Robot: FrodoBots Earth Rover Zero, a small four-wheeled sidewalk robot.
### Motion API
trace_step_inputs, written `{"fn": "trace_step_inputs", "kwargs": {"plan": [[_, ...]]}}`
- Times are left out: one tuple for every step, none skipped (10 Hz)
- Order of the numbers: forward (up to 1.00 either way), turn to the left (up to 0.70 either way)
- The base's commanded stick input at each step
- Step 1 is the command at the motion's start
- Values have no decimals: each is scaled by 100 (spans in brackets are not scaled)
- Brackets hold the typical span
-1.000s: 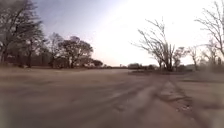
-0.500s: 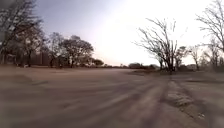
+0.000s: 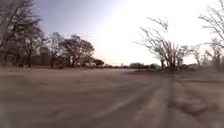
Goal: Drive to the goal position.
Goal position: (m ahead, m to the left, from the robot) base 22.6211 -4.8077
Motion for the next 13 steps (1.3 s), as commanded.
{"fn": "trace_step_inputs", "kwargs": {"plan": [[69, 0], [69, 0], [69, 0], [69, 0], [69, 0], [69, 0], [69, 0], [69, 0], [69, 0], [69, 0], [69, 0], [69, 0], [69, 0]]}}
